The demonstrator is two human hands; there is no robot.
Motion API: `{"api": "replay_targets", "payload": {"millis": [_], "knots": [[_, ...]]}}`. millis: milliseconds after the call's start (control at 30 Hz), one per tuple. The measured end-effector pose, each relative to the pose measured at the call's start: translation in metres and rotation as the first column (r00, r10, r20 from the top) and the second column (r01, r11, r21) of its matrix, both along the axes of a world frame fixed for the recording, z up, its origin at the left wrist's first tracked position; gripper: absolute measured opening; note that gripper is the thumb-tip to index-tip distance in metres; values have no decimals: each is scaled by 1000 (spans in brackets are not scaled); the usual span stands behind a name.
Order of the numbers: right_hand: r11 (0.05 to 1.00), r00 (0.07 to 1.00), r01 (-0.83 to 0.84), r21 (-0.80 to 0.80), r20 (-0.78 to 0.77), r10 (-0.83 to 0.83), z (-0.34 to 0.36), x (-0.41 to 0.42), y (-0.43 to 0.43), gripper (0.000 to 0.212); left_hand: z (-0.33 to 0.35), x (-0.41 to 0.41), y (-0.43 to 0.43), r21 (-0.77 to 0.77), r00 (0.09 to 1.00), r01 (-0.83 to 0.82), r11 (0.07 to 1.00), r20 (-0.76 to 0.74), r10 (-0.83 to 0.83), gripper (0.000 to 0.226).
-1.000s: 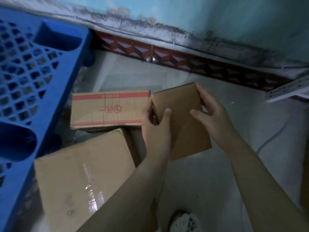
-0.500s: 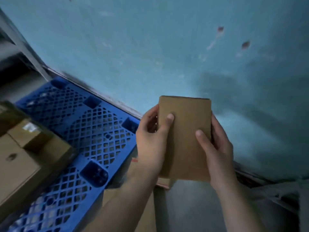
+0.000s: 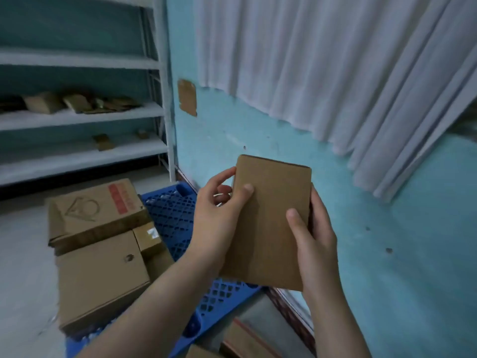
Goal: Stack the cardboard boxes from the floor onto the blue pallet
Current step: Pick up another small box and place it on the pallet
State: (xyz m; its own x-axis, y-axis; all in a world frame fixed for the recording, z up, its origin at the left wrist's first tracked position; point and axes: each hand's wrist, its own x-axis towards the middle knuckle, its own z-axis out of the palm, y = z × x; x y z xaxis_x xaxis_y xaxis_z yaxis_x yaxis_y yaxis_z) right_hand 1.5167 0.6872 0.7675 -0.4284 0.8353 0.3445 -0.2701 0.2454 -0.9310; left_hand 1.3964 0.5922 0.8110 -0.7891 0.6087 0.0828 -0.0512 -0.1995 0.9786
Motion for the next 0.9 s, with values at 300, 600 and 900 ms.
{"api": "replay_targets", "payload": {"millis": [300,600,900], "knots": [[986,990,-138,89,13,138,84,-117,-103,53,75,-100,-124,127,992,-110,986,-51,117,27],[994,996,-93,52,12,93,107,-261,-203,51,94,-254,-217,157,997,-55,986,-41,62,26],[989,993,-117,-88,-13,116,123,-341,-240,44,101,-339,-250,136,1000,2,991,29,-6,26]]}}
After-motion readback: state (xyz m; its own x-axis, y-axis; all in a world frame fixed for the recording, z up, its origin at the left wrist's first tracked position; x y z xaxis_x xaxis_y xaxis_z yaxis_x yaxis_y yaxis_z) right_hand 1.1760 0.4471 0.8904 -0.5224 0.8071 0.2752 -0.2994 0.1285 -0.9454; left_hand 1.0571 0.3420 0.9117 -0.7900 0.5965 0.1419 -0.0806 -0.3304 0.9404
